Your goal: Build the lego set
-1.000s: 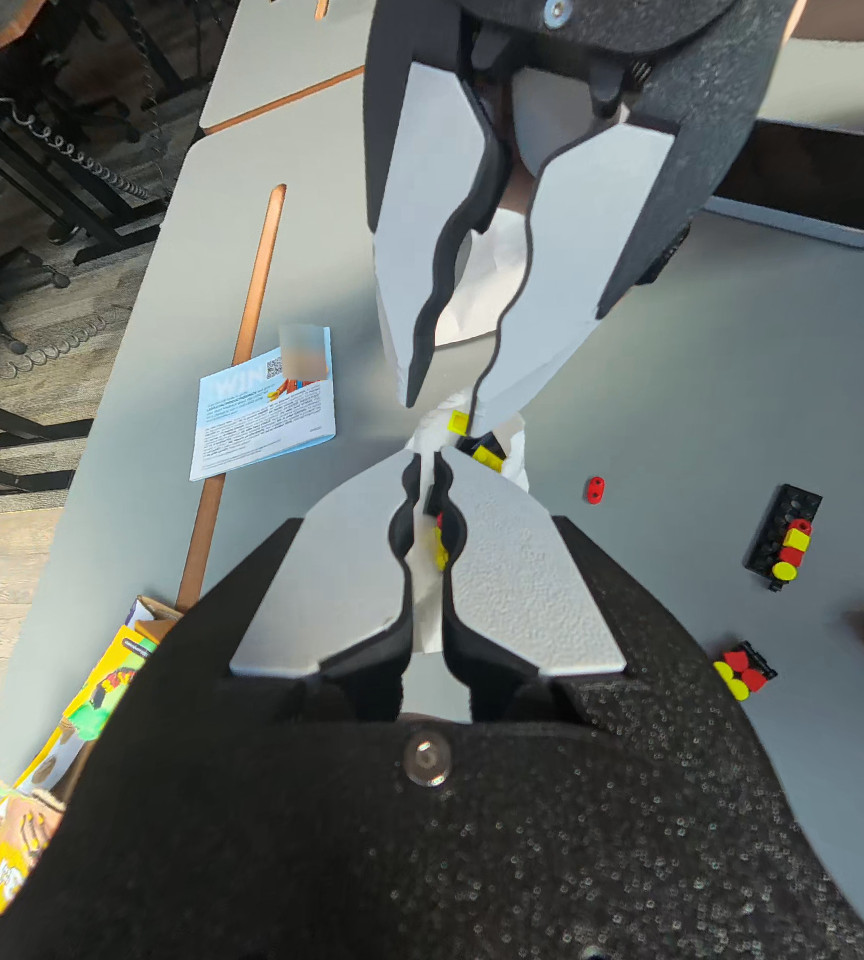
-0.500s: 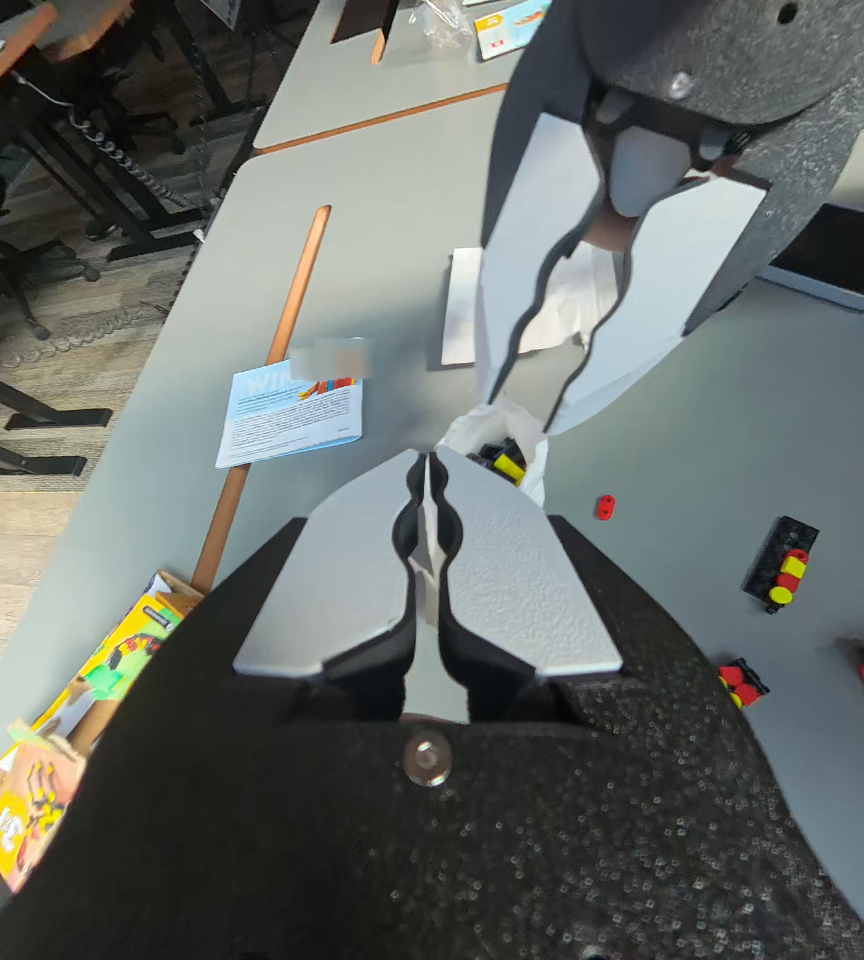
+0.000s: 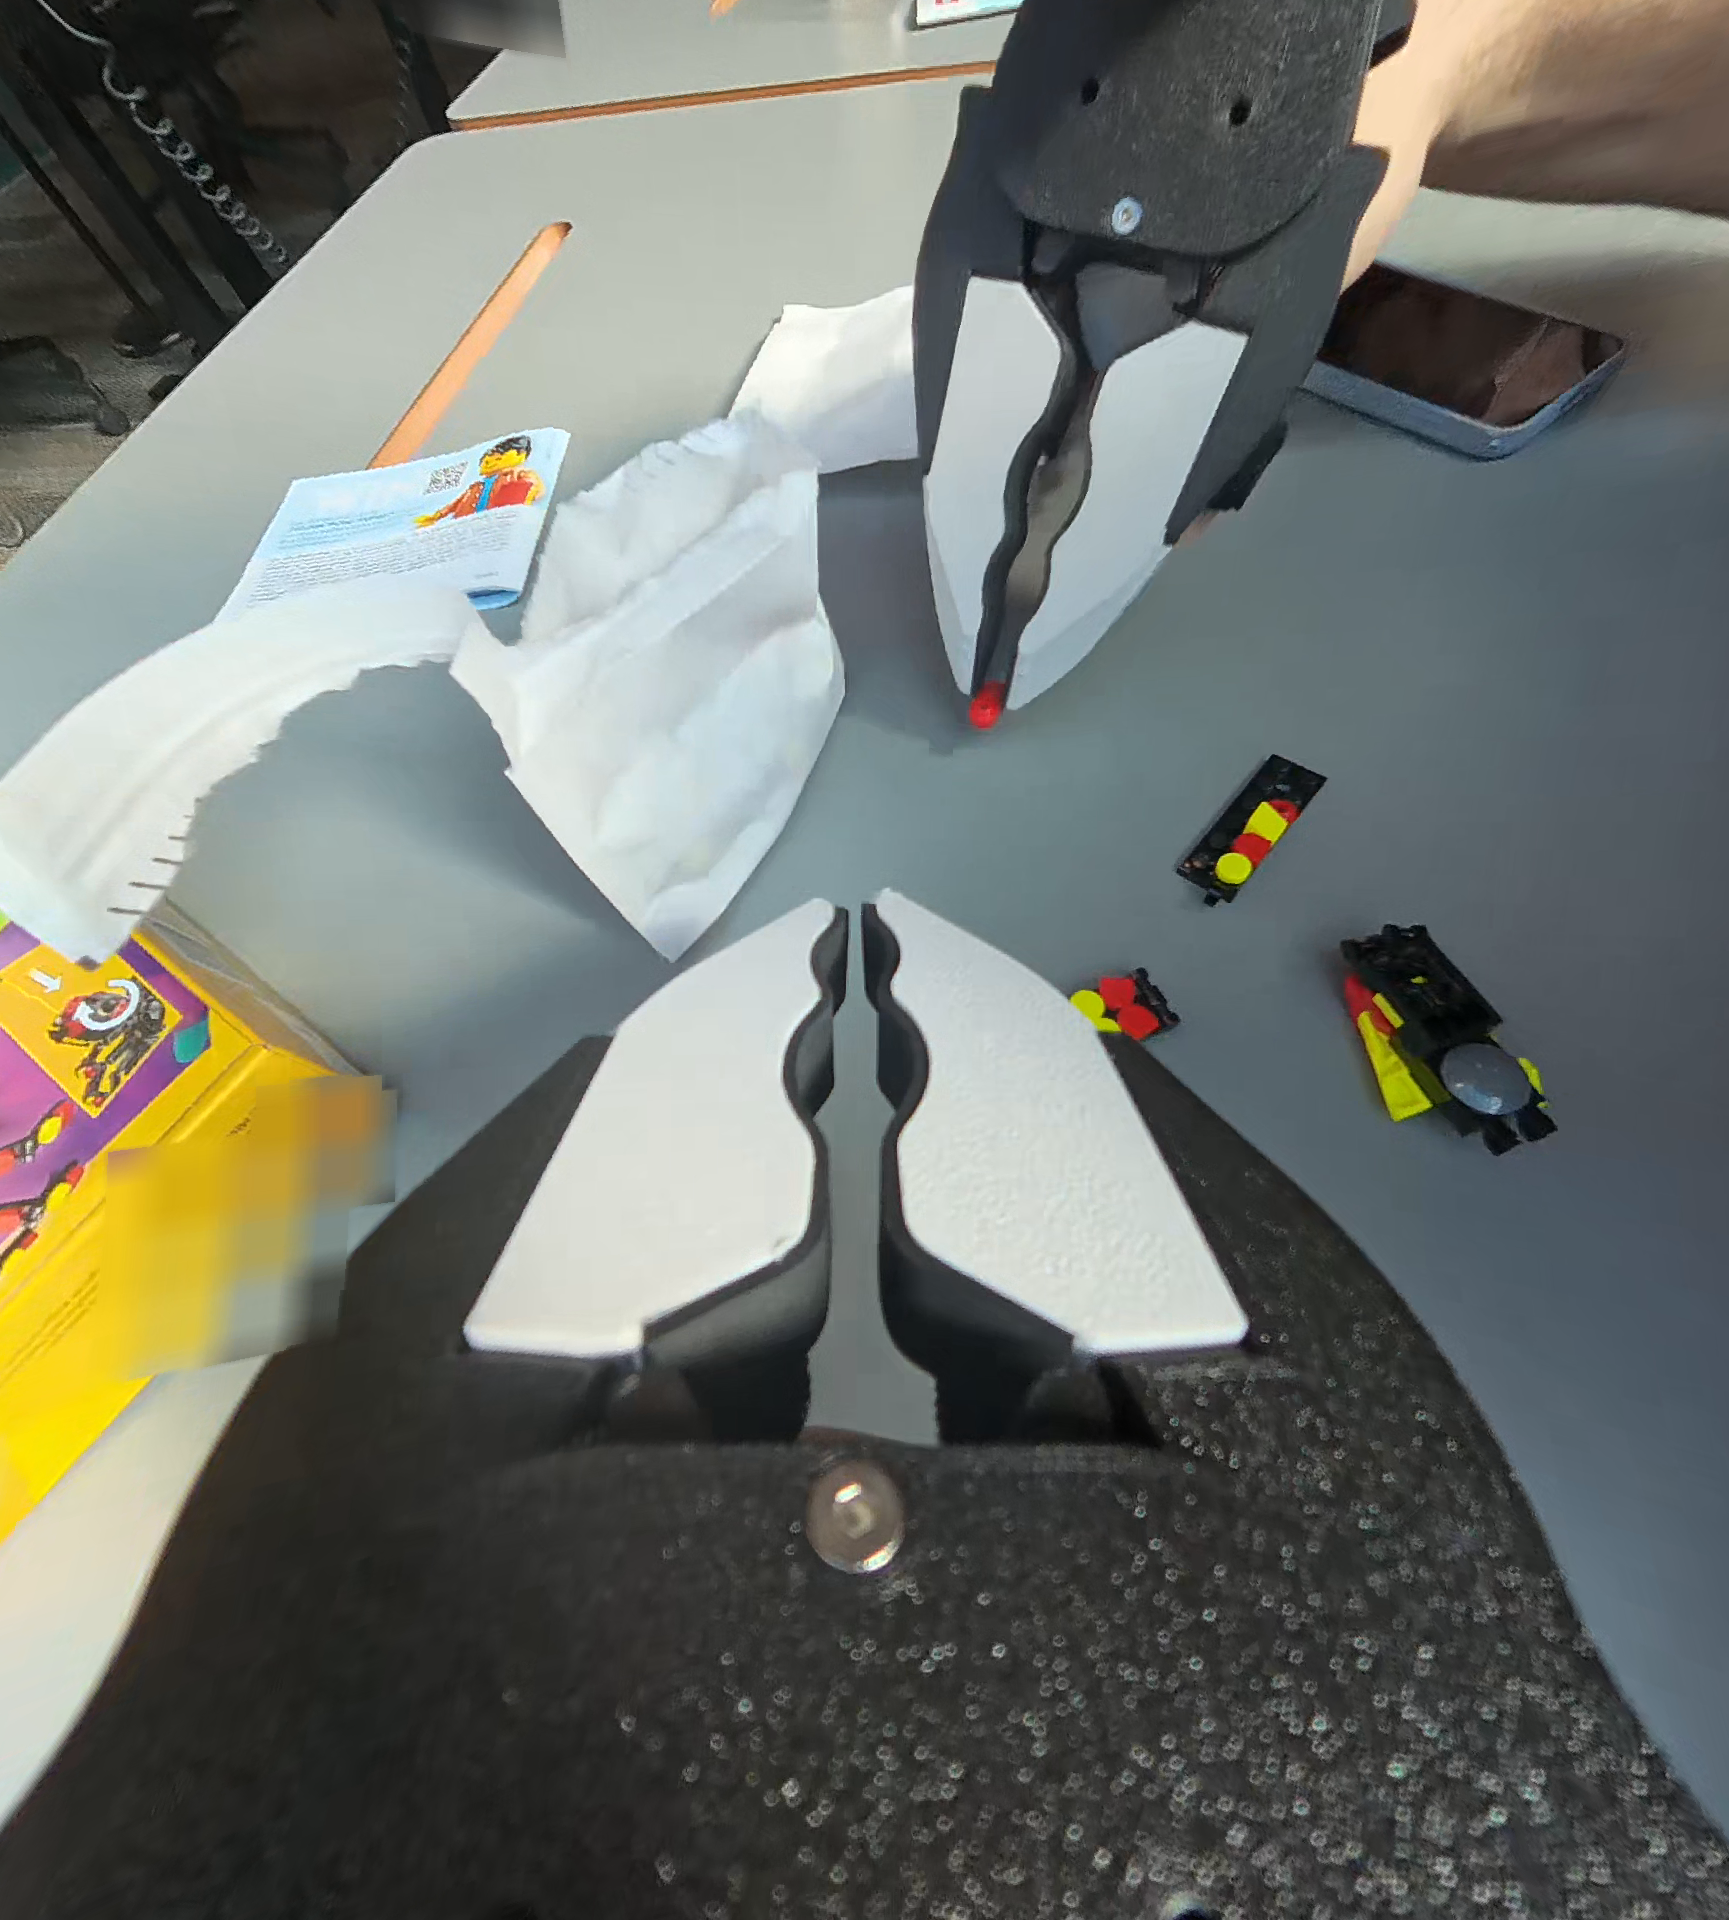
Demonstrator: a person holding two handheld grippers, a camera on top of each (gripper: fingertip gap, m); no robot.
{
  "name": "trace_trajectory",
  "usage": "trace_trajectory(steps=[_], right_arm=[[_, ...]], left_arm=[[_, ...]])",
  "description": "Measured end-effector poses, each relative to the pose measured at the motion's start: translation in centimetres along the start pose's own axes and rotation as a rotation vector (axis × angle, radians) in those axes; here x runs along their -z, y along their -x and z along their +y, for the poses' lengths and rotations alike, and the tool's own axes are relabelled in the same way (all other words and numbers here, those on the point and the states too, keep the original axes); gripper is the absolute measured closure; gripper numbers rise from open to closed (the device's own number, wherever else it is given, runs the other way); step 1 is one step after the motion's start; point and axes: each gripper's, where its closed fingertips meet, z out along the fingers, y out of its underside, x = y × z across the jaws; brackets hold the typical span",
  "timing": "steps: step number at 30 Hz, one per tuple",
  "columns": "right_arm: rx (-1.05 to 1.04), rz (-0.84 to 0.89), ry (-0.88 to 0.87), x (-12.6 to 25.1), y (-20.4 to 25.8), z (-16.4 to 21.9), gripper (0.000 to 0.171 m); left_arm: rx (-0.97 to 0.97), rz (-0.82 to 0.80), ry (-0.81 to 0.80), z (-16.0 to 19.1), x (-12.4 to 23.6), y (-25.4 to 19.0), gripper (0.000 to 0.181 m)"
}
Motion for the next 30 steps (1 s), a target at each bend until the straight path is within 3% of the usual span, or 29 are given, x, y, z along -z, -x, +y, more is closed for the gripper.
trace_trajectory(steps=[5, 7, 9, 12, 15, 18, 20, 22, 25, 30], right_arm=[[0.026, 0.227, -0.185, 6.8, -5.0, -6.8, 0.164], [0.018, 0.2, -0.114, 6.3, -6.8, -7.2, 0.161], [0.032, 0.134, -0.029, 4.8, -7.1, -6.7, 0.145], [0.065, 0.098, 0.018, 3.8, -7.2, -6.3, 0.145], [0.051, 0.198, -0.046, 5.4, -8.0, -7.3, 0.15], [0.028, 0.238, -0.044, 7.1, -6.7, -6.3, 0.15], [0.007, 0.167, -0.107, 7.3, -2.4, -6.2, 0.148], [0.016, 0.106, -0.107, 5.8, 2.7, -4.9, 0.148], [0.059, 0.158, -0.032, 2.2, 7.1, -1.9, 0.151], [-0.023, 0.185, -0.063, 0.4, 7.5, -1.0, 0.156]], left_arm=[[-0.029, -0.002, -0.012, 0.8, 0.2, -1.0, 0.179], [-0.015, 0.016, -0.02, 0.5, 0.2, -1.1, 0.179], [-0.018, 0.028, -0.029, 0.1, 0.4, -1.3, 0.179], [-0.043, 0.01, -0.03, -0.3, 0.6, -1.1, 0.179], [-0.039, -0.013, -0.056, -0.8, 1.0, -0.7, 0.179], [-0.036, 0.005, -0.053, -0.7, 0.8, -1.0, 0.179], [-0.076, 0.064, -0.017, -0.2, 0.3, -2.3, 0.179], [-0.162, 0.178, 0.013, 0.0, -0.4, -4.8, 0.179], [-0.339, 0.303, 0.047, 0.3, -2.1, -7.6, 0.175], [-0.442, 0.431, 0.134, 1.3, -5.5, -9.3, 0.169]])
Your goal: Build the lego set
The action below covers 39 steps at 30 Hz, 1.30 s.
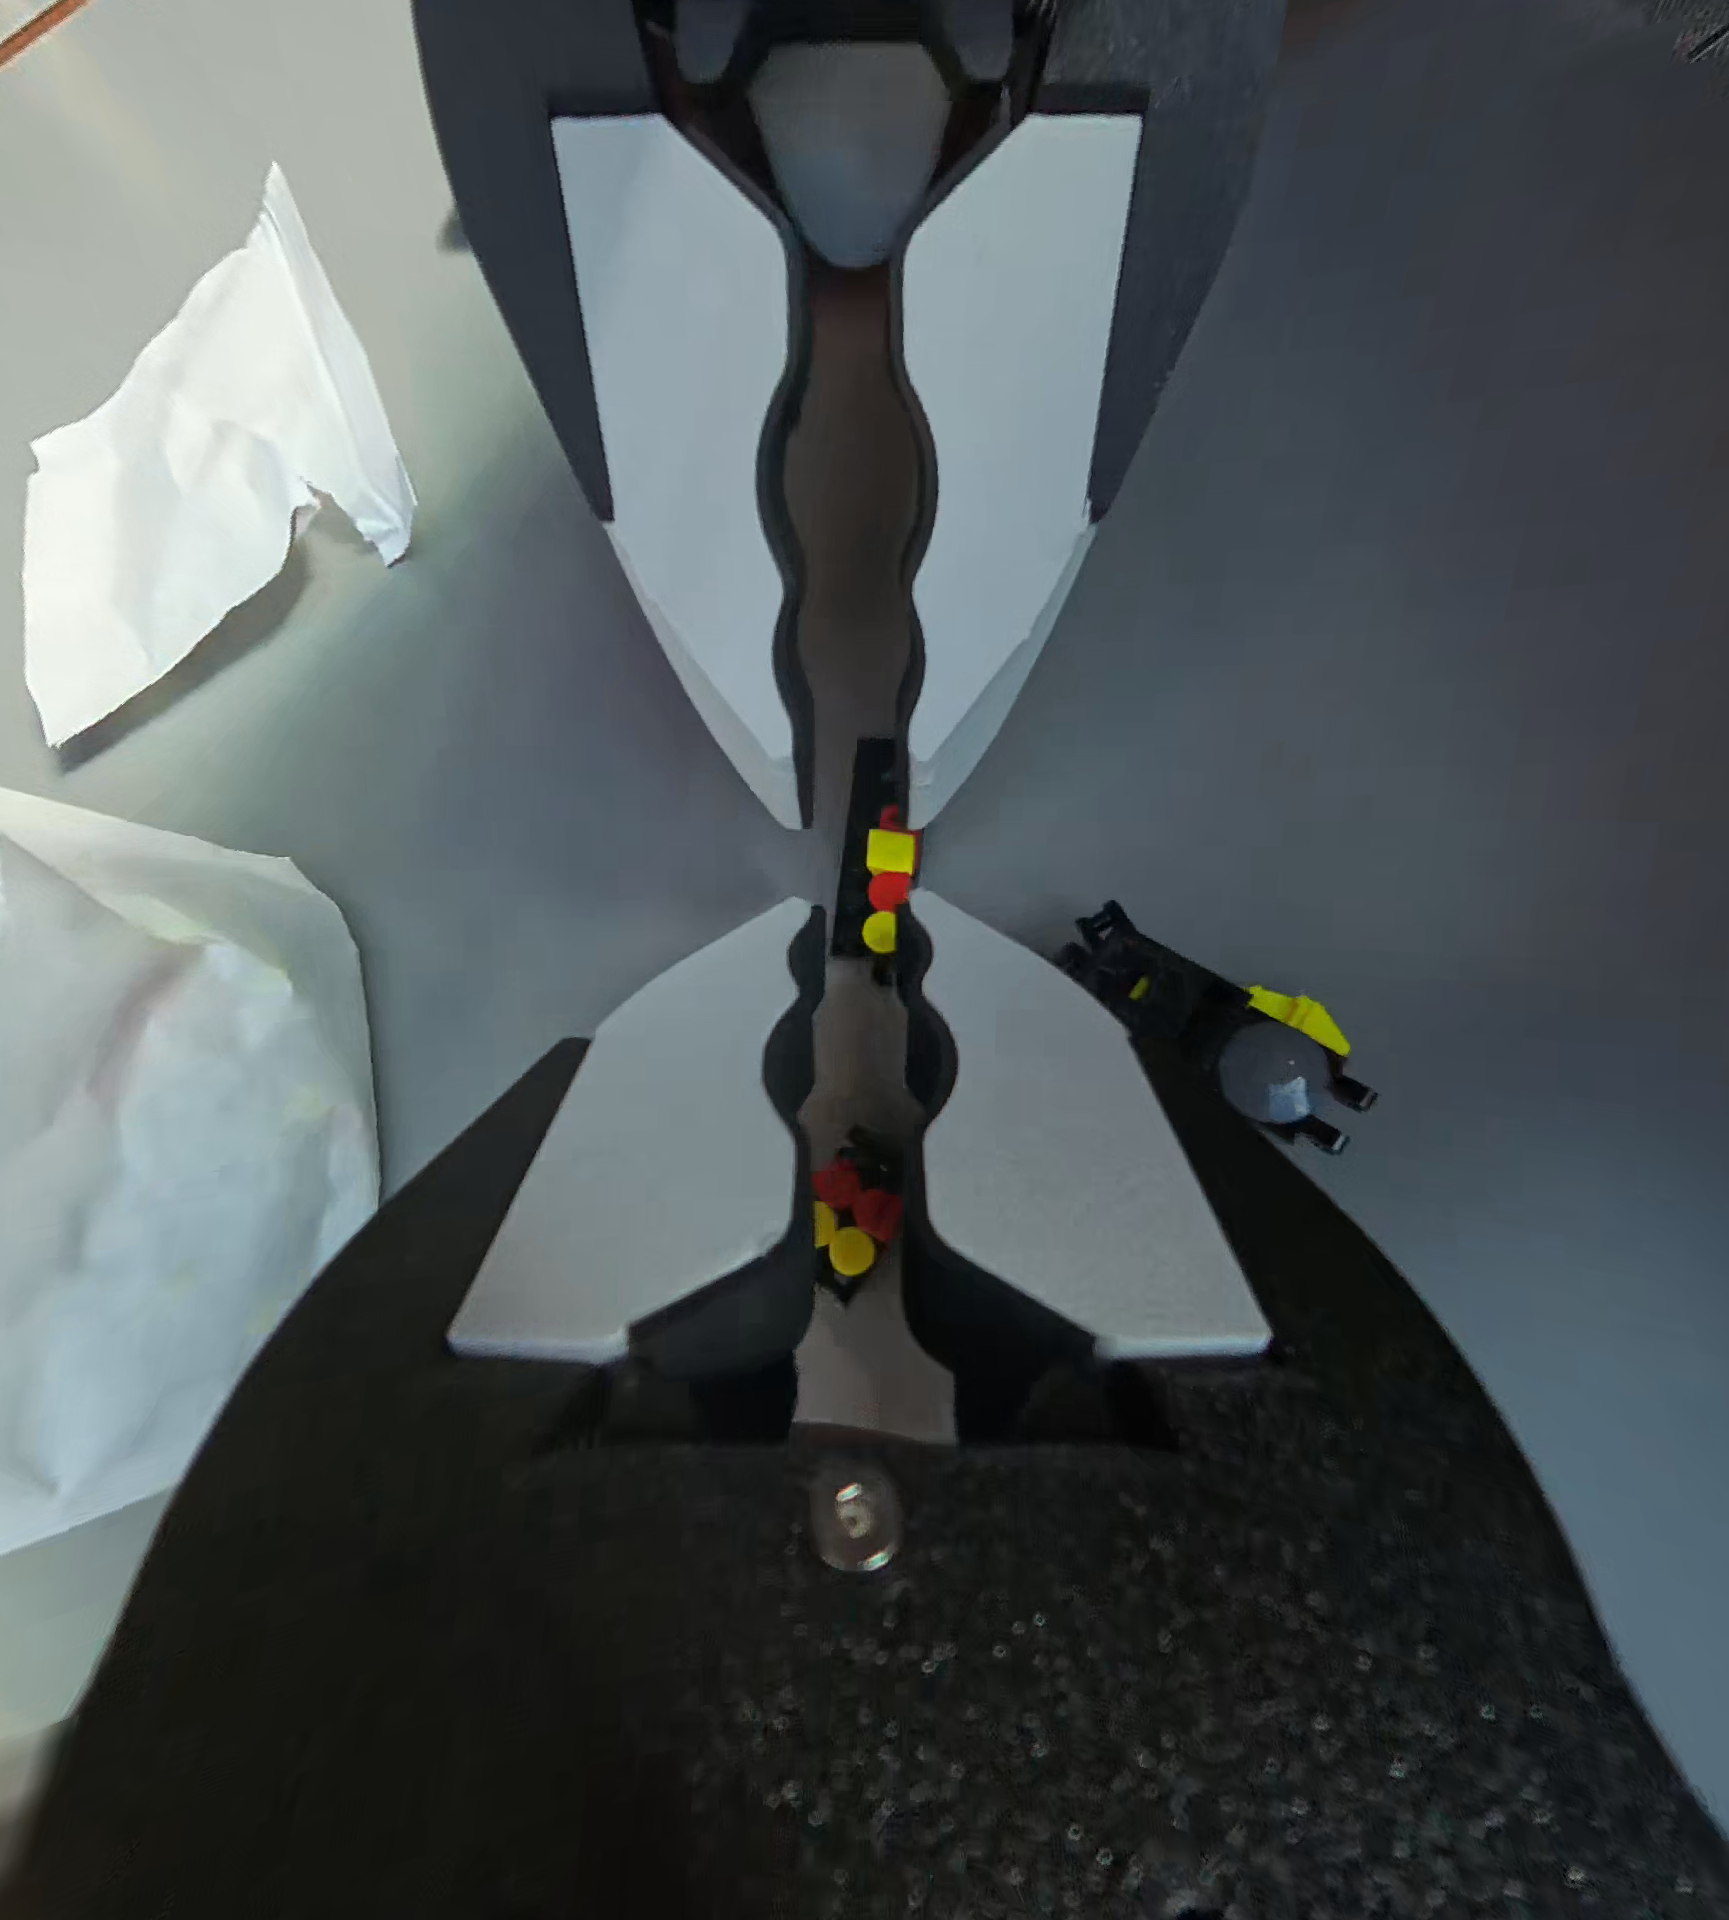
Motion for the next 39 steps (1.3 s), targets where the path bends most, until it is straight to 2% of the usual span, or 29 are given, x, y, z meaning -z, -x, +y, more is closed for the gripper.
trace_trajectory(steps=[4, 9, 14, 17, 20, 22, 24, 28, 31, 33, 36, 39], right_arm=[[-0.015, -0.062, 0.051, -1.0, 0.6, 1.0, 0.158], [0.016, -0.05, 0.026, -1.1, 0.4, 0.8, 0.162], [0.276, 0.119, 0.042, -1.0, 0.3, 0.6, 0.163], [0.478, 0.241, 0.047, -0.9, 0.2, 0.6, 0.163], [0.691, 0.312, -0.022, -0.4, 1.4, -0.6, 0.164], [0.569, 0.277, 0.009, -0.3, 0.5, 0.2, 0.164], [0.348, 0.249, -0.12, 1.3, -1.1, -1.1, 0.163], [0.074, 0.301, -0.192, 4.2, -8.2, -3.9, 0.164], [0.023, 0.265, -0.194, 3.5, -12.6, -6.3, 0.16], [0.031, 0.222, -0.111, 2.1, -14.3, -6.3, 0.151], [0.051, 0.175, -0.038, 0.2, -15.2, -5.6, 0.15], [0.025, 0.166, -0.034, 0.1, -15.6, -5.4, 0.146]], left_arm=[[0.026, 0.081, 0.022, 0.3, -0.9, -0.3, 0.175], [0.045, 0.105, 0.047, 0.3, -0.8, -0.5, 0.176], [0.158, 0.163, 0.047, 0.3, -0.8, -0.7, 0.176], [0.166, 0.142, 0.058, 0.3, -0.9, -0.6, 0.176], [0.213, 0.162, 0.071, 0.4, -0.9, -0.4, 0.176], [0.15, 0.153, 0.101, 0.4, -0.9, -0.5, 0.177], [0.145, 0.154, 0.109, 0.2, -0.8, -0.6, 0.177], [0.201, 0.12, -0.046, -1.3, 0.1, 0.1, 0.177], [0.196, 0.087, -0.048, -1.1, 0.4, 0.1, 0.177], [0.203, 0.061, -0.067, -1.2, 0.9, 0.3, 0.179], [0.221, 0.018, -0.098, -1.3, 1.6, 1.0, 0.18], [0.225, -0.018, -0.111, -1.1, 2.2, 1.6, 0.18]])
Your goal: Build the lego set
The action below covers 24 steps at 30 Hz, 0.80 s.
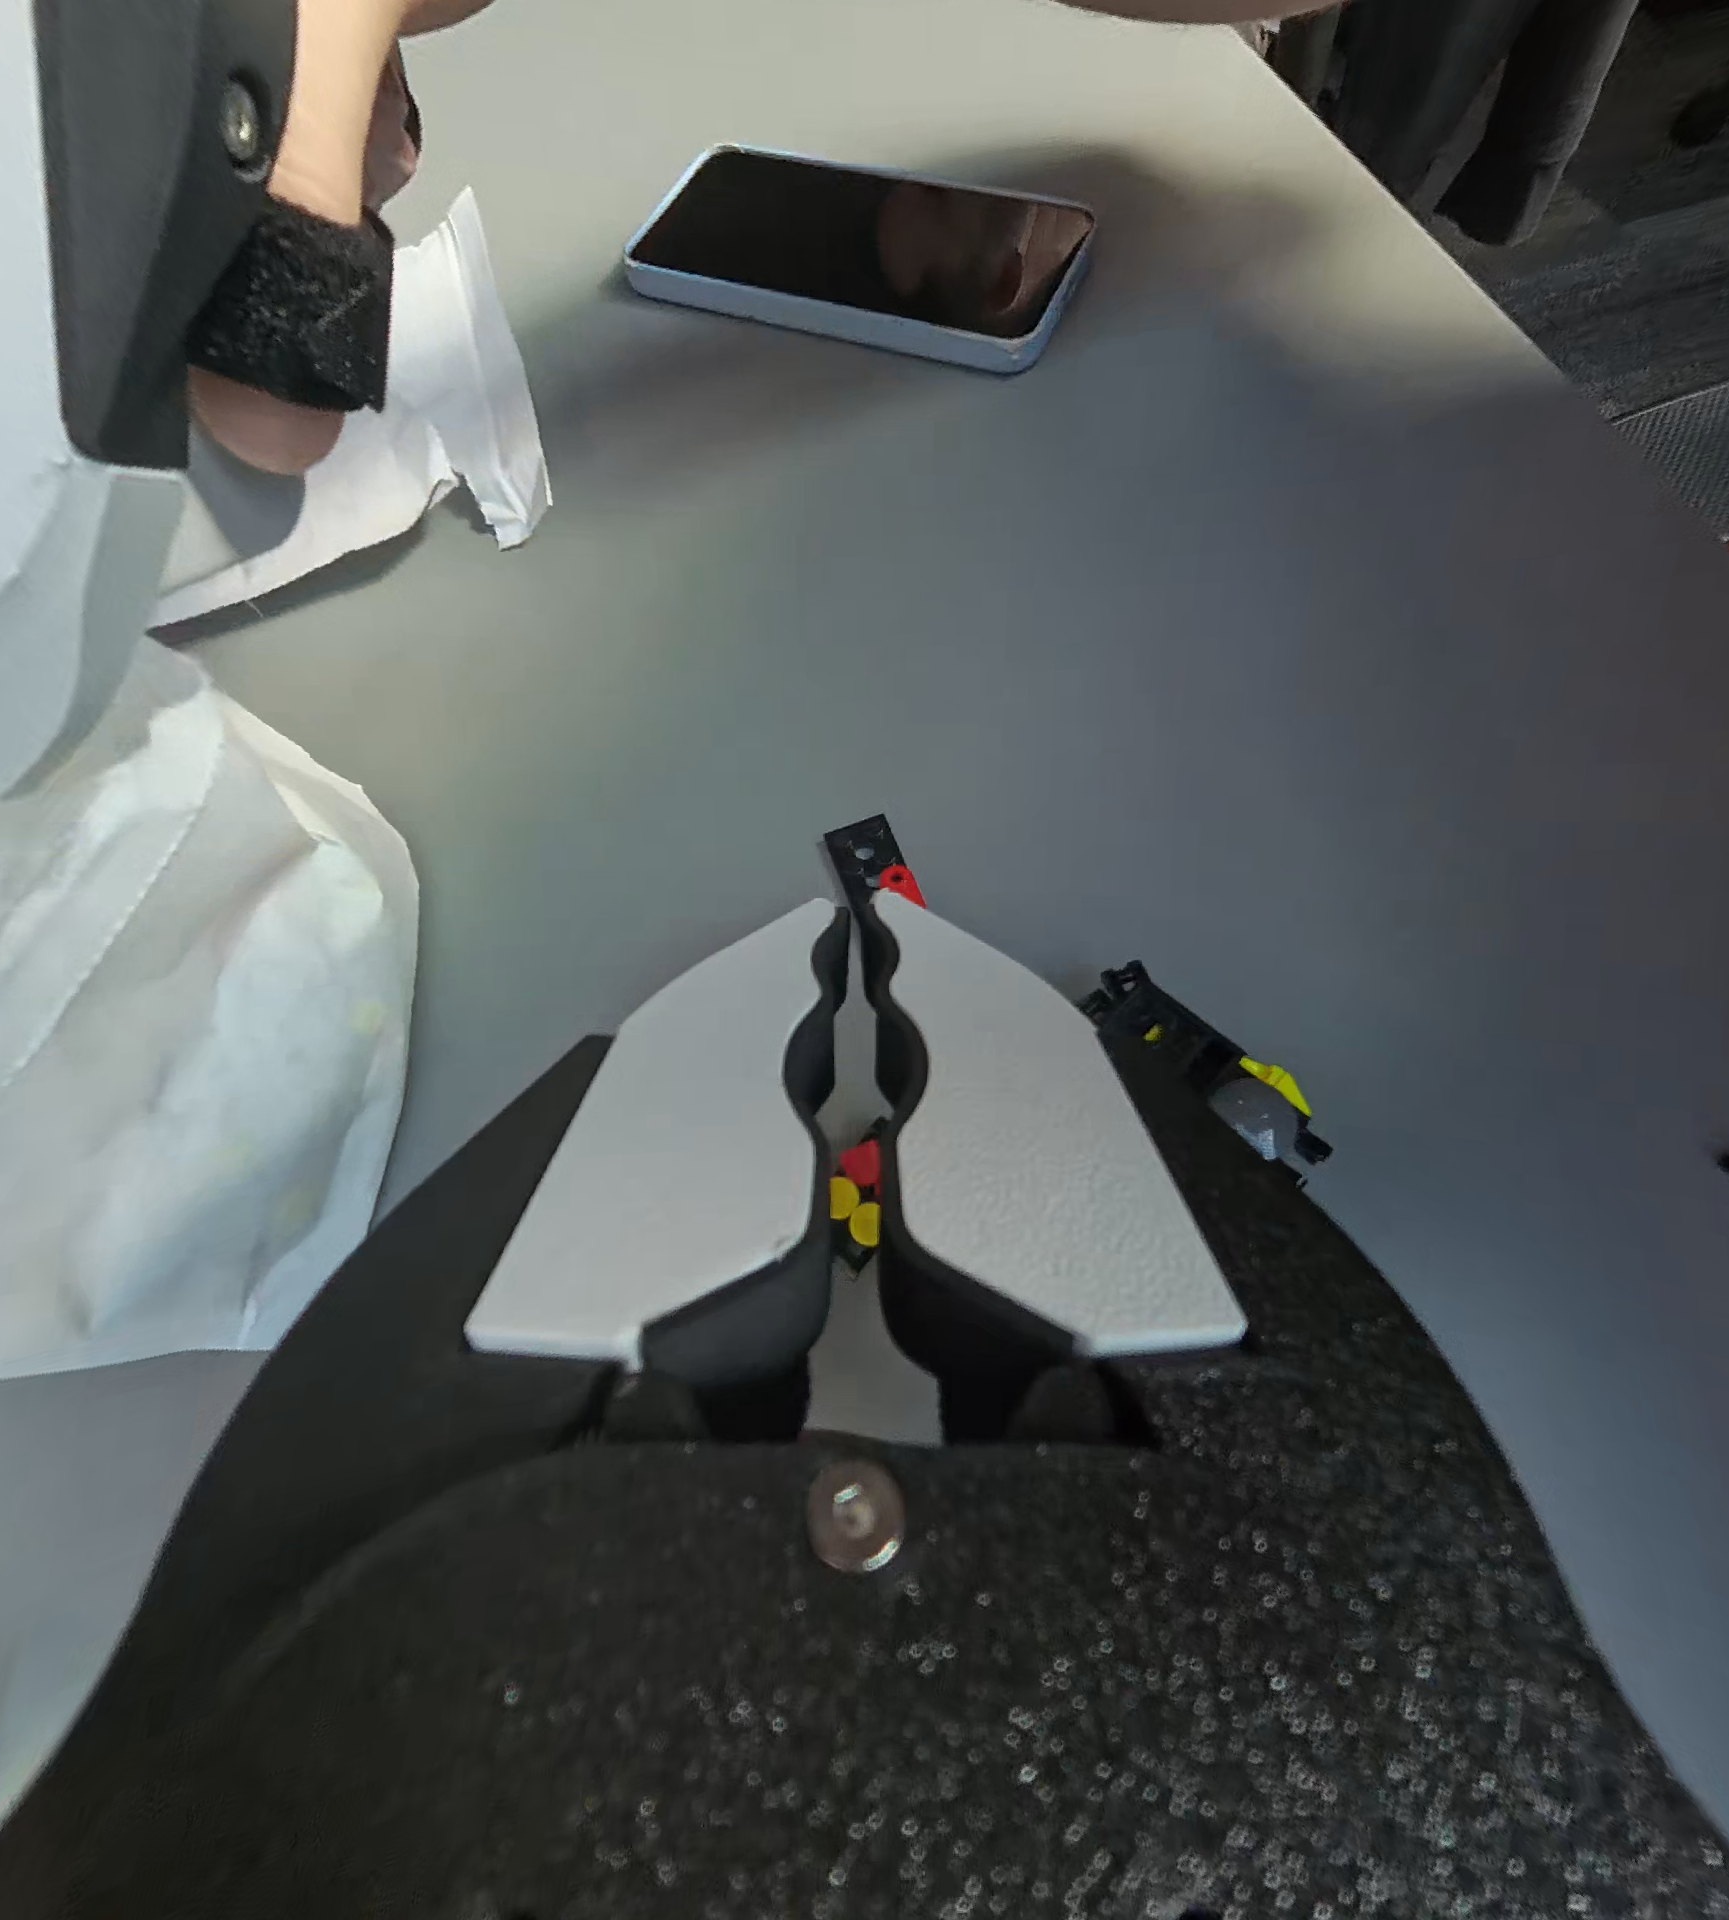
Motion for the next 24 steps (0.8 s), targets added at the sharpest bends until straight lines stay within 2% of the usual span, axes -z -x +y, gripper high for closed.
trace_trajectory(steps=[3, 4, 6, 8, 11, 15, 17, 24], right_arm=[[-0.037, 0.006, -0.051, 1.5, 0.1, -0.5, 0.145], [-0.039, -0.03, -0.072, 2.4, 1.0, -0.7, 0.146], [-0.009, -0.214, -0.115, 4.0, 5.4, -0.6, 0.15], [0.036, -0.353, -0.066, 4.2, 10.3, 1.5, 0.15], [0.114, -0.376, 0.046, 2.4, 14.2, 5.3, 0.149], [0.097, -0.395, 0.022, 1.3, 15.1, 5.7, 0.158], [0.111, -0.429, 0.027, 1.1, 15.6, 5.8, 0.162], [0.139, -0.361, 0.072, 0.7, 15.6, 5.8, 0.163]], left_arm=[[0.014, -0.08, -0.016, 0.1, 1.1, 1.4, 0.18], [0.032, -0.086, -0.014, 0.2, 1.3, 1.5, 0.18], [0.077, -0.071, -0.004, 0.4, 1.2, 1.0, 0.179], [0.091, -0.055, 0.01, 0.5, 0.5, 0.1, 0.175], [0.093, -0.044, 0.085, 1.1, -1.2, -0.9, 0.166], [0.062, -0.059, 0.214, 2.7, -2.5, -1.0, 0.166], [0.032, -0.063, 0.224, 2.9, -2.6, -0.9, 0.173], [0.037, -0.033, 0.234, 2.9, -2.6, -0.9, 0.173]])
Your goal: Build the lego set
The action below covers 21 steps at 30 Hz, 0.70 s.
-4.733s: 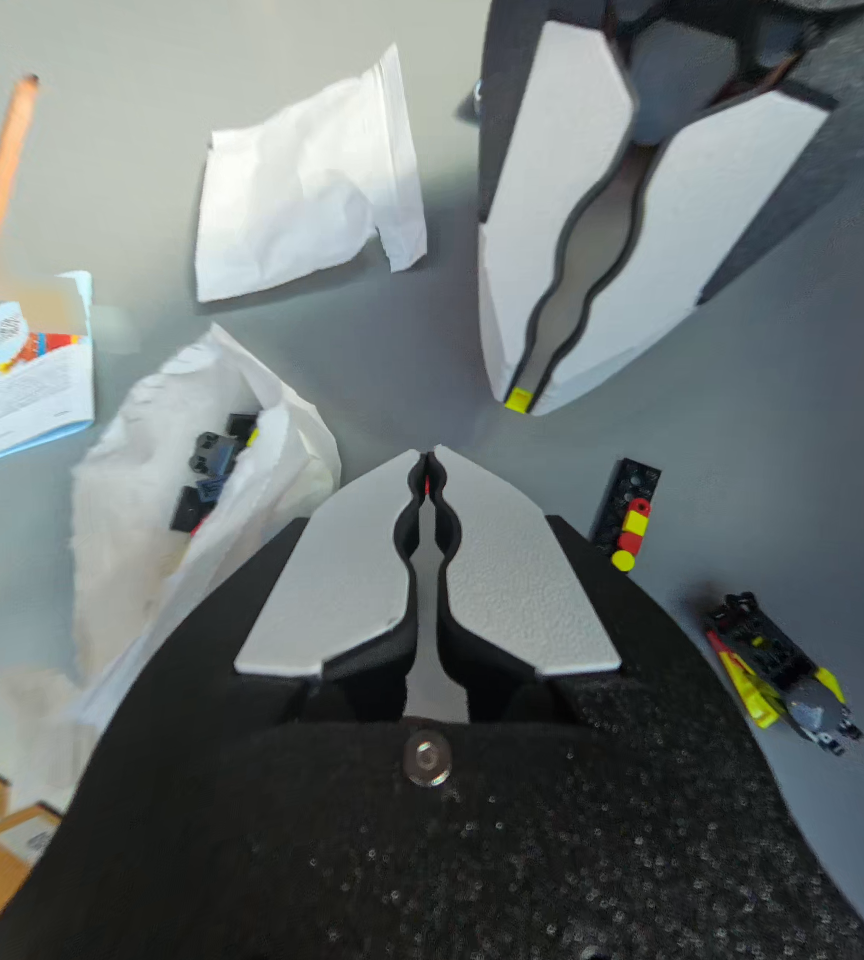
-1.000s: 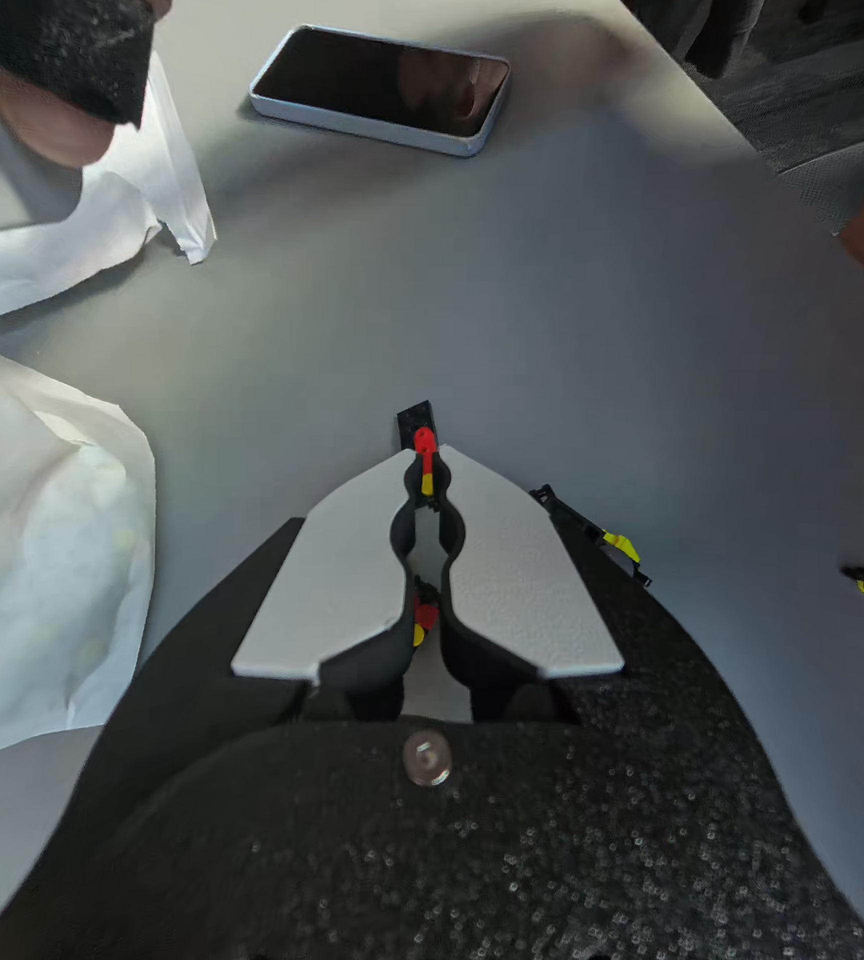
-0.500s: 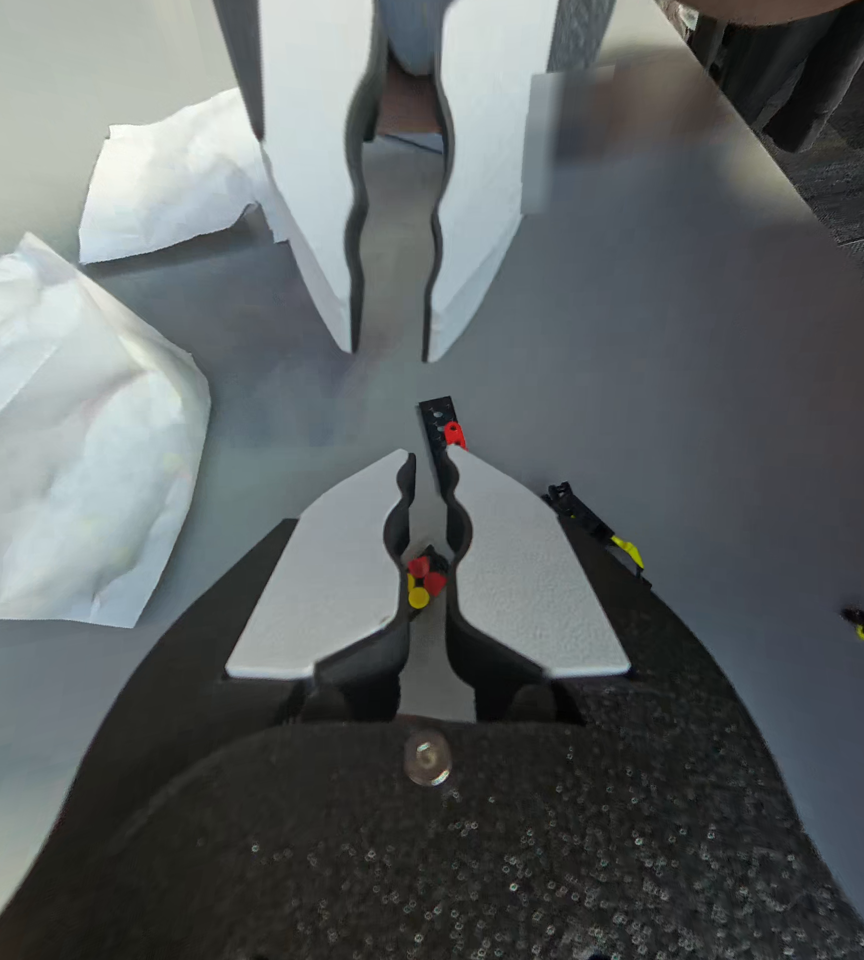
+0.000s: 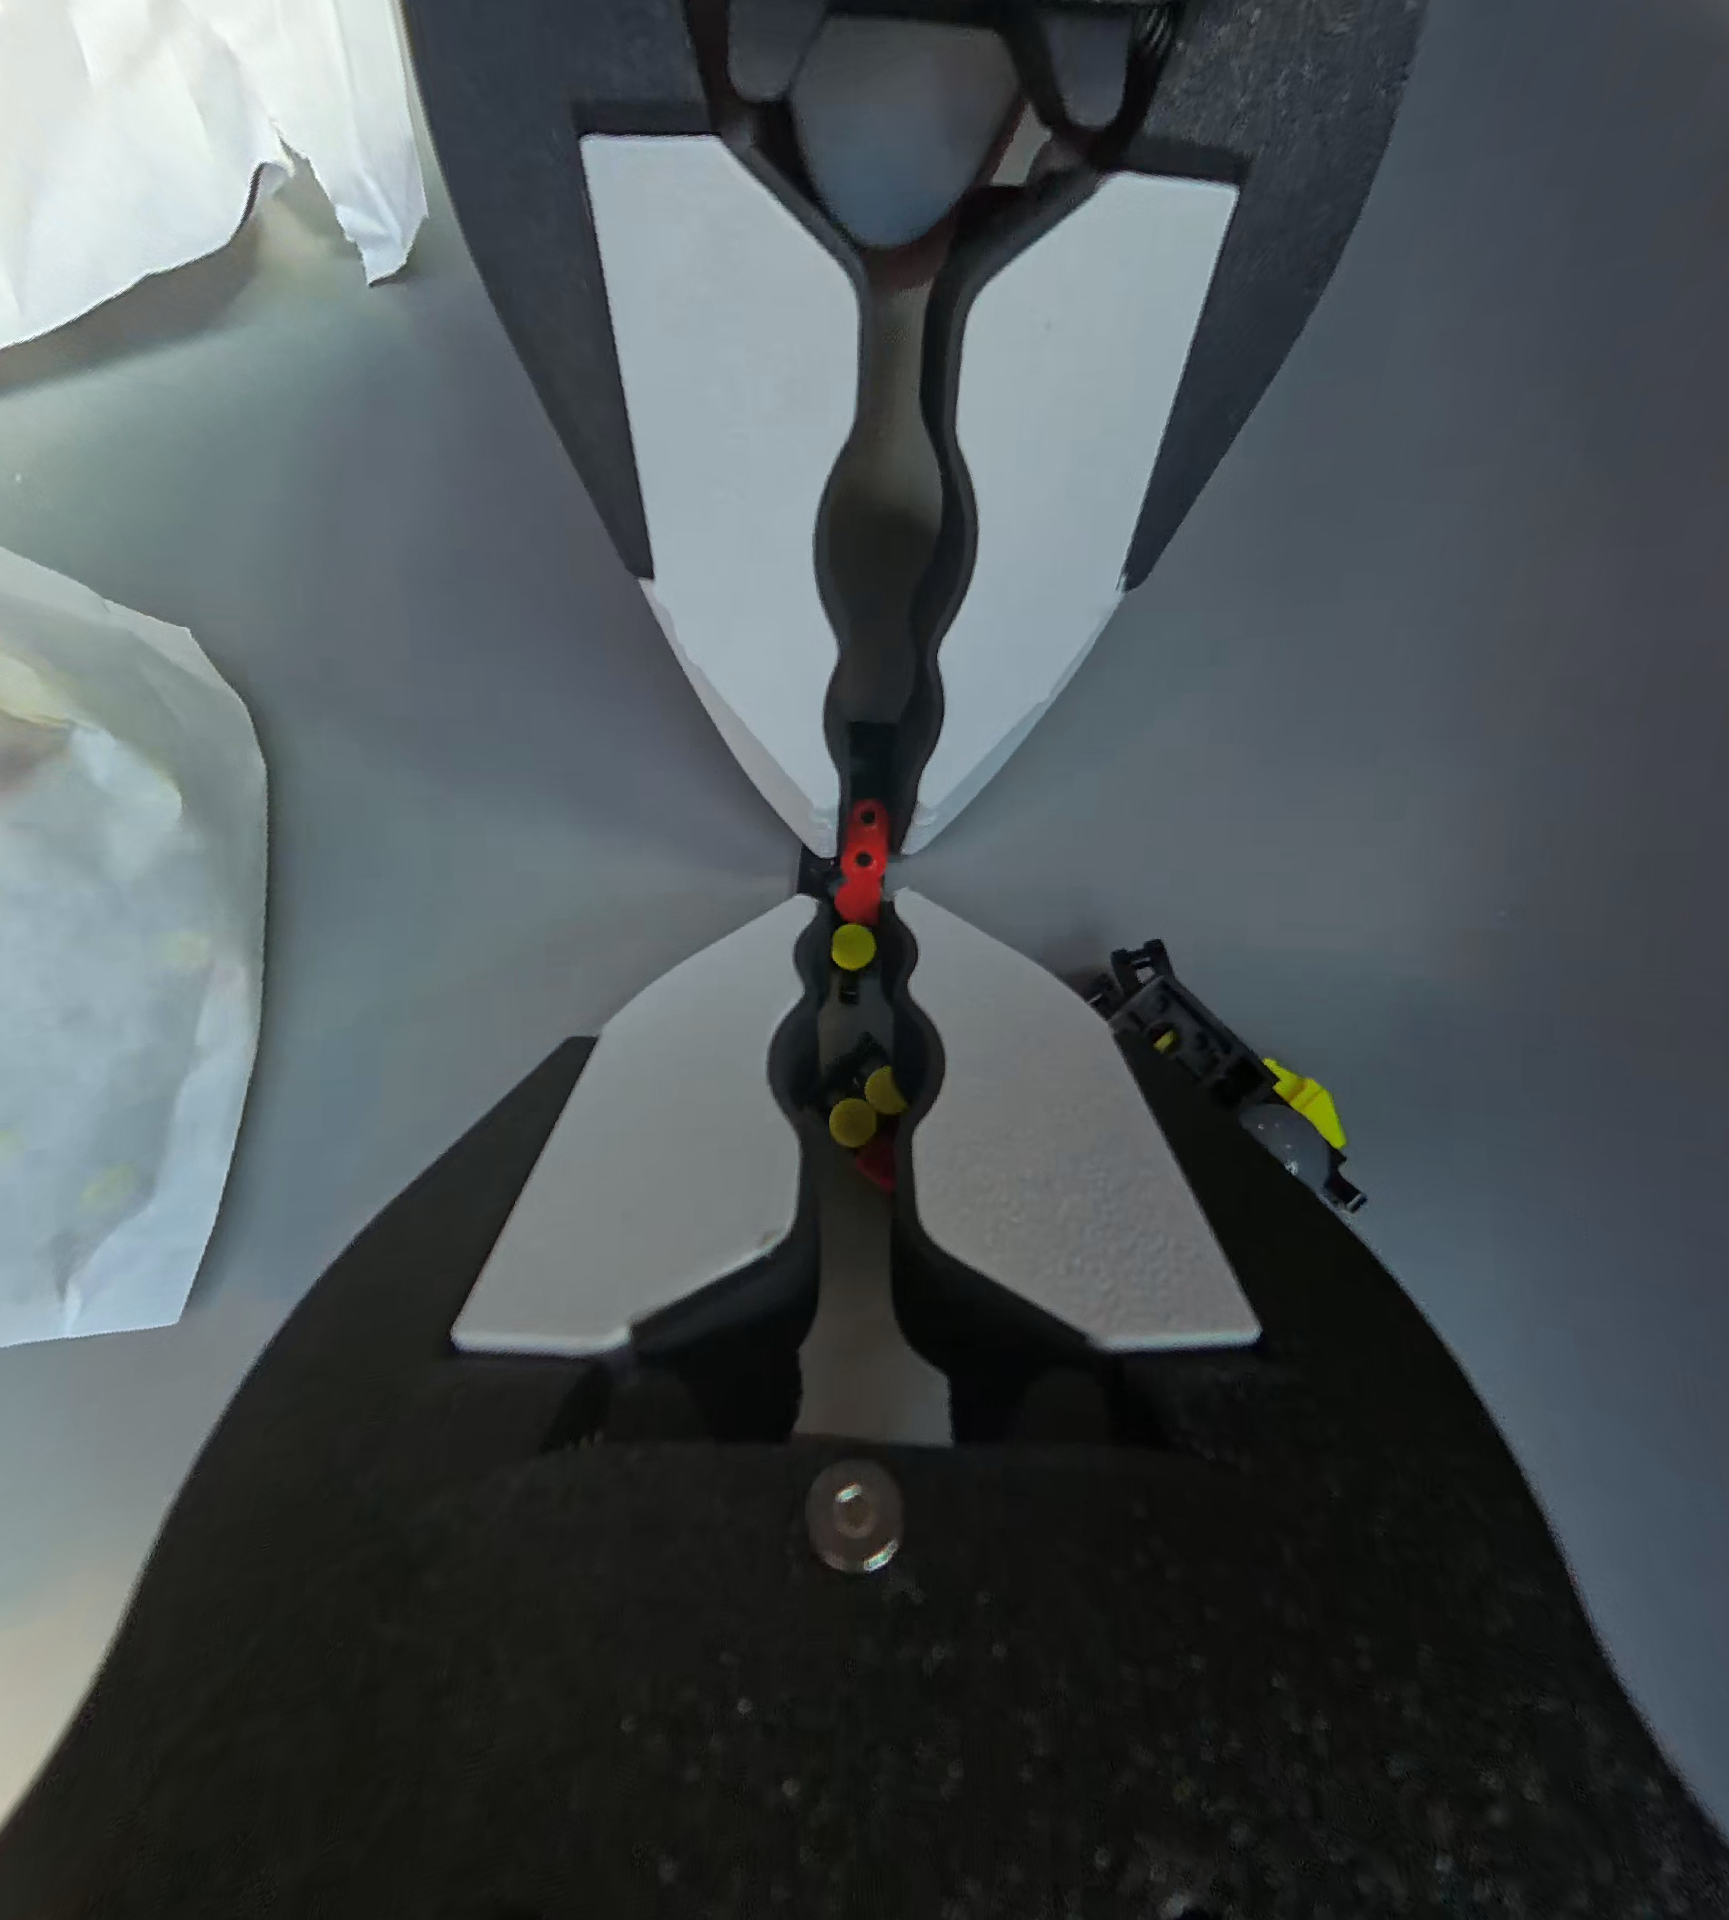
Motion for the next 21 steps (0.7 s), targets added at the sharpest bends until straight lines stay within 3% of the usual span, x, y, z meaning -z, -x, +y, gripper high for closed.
trace_trajectory(steps=[7, 11, 15, 18, 21], right_arm=[[0.251, 0.412, 0.093, 0.3, -0.4, -0.2, 0.164], [0.387, 0.516, 0.086, 0.9, 0.0, -1.0, 0.164], [0.197, 0.504, -0.034, 3.4, -1.8, -1.9, 0.164], [-0.041, 0.467, -0.13, 6.9, -6.8, -3.4, 0.164], [-0.096, 0.442, -0.16, 7.9, -11.9, -4.7, 0.164]], left_arm=[[0.022, 0.001, 0.017, 0.1, 0.0, 0.2, 0.173], [0.019, -0.008, 0.015, 0.1, 0.0, 0.2, 0.173], [0.019, -0.006, 0.015, 0.0, 0.0, 0.2, 0.173], [0.013, -0.007, 0.0, -0.1, 0.0, 0.1, 0.174], [0.04, -0.003, -0.043, -0.3, 0.0, 0.1, 0.173]])
